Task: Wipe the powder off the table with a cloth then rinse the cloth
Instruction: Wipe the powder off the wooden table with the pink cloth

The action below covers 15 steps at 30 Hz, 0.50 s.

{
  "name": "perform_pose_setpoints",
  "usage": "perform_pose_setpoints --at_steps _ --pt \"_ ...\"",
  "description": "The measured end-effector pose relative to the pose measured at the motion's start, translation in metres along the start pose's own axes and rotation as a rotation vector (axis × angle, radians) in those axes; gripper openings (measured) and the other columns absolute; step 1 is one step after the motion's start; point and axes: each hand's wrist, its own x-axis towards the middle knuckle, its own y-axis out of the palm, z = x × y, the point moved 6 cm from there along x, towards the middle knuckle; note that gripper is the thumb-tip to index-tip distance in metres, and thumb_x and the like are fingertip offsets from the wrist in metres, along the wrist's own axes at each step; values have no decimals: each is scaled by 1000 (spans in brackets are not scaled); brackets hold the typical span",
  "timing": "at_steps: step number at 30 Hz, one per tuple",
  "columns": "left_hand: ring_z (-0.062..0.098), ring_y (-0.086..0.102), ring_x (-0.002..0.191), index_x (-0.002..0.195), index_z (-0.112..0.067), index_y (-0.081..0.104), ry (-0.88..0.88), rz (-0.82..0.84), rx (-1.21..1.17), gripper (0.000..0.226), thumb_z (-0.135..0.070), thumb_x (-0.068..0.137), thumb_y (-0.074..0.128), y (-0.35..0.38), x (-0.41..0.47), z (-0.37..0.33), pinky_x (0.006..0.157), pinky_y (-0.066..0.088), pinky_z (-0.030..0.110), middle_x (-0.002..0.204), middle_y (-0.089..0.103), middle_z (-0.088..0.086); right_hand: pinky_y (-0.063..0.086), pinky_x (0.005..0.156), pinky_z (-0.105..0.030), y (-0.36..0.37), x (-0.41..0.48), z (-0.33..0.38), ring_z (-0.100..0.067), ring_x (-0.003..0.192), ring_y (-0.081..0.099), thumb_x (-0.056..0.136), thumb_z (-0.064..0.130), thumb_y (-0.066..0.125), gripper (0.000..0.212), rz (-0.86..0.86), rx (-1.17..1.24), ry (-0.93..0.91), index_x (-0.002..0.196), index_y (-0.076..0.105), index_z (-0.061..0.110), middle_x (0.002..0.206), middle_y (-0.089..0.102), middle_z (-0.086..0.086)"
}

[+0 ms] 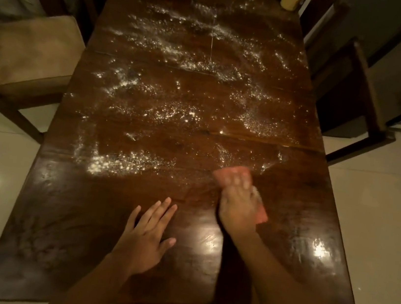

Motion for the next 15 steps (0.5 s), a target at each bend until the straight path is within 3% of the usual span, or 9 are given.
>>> perform_pose_setpoints --at_steps 2,4,6,8,10,11,13,15 --pt "6 -24 145 152 -36 -17 -62 -35 4 72 -63 93 15 -3 2 -9 115 -17 44 157 -30 -15 18 121 -49 14 -10 21 -15 154 12 102 31 30 52 105 -55 -394 154 32 32 163 27 7" --pt "12 -19 147 154 -32 -11 -121 -38 1 71 -54 99 28 -5 5 -20 117 -9 51 161 -24 -9 15 122 -46 5 -9 2 -9 153 14 102 32 39 52 129 -85 -603 153 34 38 162 28 13" --pt "21 -18 150 154 -29 -17 -175 -6 -6 72 -47 102 30 -6 10 -32 117 -4 58 159 -30 -2 11 122 -50 -7 4 -45 -6 151 17 100 30 43 54 89 -131 -539 151 34 46 159 30 21" --pt "29 -21 148 150 -29 -26 -218 31 -29 73 -45 103 27 -5 17 -46 115 -3 62 151 -41 5 1 122 -53 -22 27 -104 -8 153 10 100 28 41 57 87 -86 -194 149 28 54 160 23 25" --pt "34 -26 146 148 -27 -31 -252 50 -41 74 -47 103 24 -6 30 -62 114 -4 63 144 -46 12 0 121 -57 -32 45 -141 -13 154 5 102 27 37 55 33 52 156 152 26 49 163 21 19" --pt "34 -30 144 147 -28 -32 -260 60 -49 74 -48 103 24 -6 38 -71 114 -5 65 142 -48 14 3 121 -58 -33 50 -144 -17 154 5 102 27 34 54 12 77 247 153 27 44 164 22 15" --pt "34 -38 137 146 -38 -31 -254 83 -76 71 -51 102 24 -7 54 -91 111 -7 69 140 -52 12 11 120 -59 -31 55 -129 -22 154 7 101 27 32 52 -3 45 143 153 32 36 163 26 9" --pt "39 -43 130 142 -49 -32 -247 122 -80 70 -56 100 23 -6 70 -109 108 -10 73 140 -54 9 12 121 -57 -21 52 -111 -19 154 7 102 29 32 52 103 1 -269 153 31 39 163 25 12"
